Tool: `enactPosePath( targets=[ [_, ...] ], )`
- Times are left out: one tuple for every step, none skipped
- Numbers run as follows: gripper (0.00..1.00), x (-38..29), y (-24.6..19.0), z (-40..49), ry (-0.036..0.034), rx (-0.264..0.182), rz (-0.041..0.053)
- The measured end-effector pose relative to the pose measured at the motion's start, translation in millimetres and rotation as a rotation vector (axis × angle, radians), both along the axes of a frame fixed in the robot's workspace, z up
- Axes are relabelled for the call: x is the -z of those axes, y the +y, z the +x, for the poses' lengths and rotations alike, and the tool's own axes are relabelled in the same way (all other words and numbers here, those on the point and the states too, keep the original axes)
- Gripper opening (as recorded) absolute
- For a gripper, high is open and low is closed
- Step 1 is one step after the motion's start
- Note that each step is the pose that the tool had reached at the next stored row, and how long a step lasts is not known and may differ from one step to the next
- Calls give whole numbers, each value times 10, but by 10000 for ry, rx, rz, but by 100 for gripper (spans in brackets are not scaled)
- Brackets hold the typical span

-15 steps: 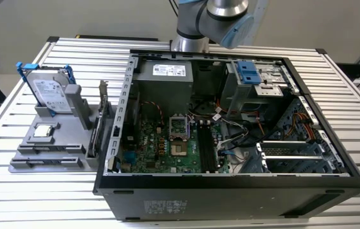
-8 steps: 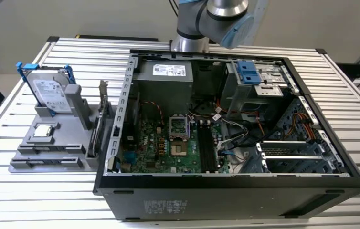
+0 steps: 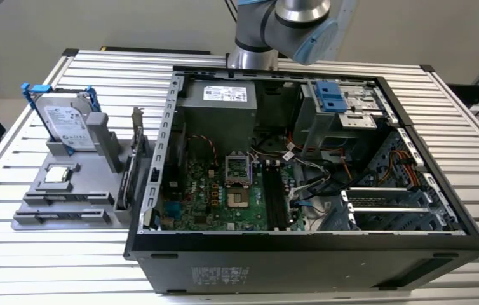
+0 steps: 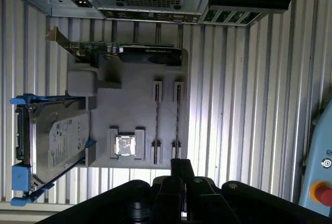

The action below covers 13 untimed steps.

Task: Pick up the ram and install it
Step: 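Pick up the ram and move it above insertion slot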

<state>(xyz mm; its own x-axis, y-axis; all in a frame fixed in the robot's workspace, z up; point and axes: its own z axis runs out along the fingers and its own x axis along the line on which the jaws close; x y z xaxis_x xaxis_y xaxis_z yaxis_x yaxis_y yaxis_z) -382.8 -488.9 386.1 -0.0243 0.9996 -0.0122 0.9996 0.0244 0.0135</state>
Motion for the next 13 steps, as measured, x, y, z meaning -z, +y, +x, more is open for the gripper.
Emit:
enactPosePath(
  targets=[
    [0,0,0,0,0,1,0],
    [0,0,0,0,0,1,0],
    [0,2,0,0,0,1,0],
    [0,6,0,0,0,1,0],
    [0,13,0,-1,-1,1,0],
    [0,20,0,-1,-1,1,1],
    [0,28,0,-1,-1,1,0],
    [0,35,0,-1,0,1,0],
    [0,44,0,-1,0,1,0],
    [0,52,0,-1,-1,1,0],
    [0,59,0,-1,-1,0,0],
    [0,65,0,-1,-1,0,0],
    [0,72,0,-1,0,1,0]
  ],
)
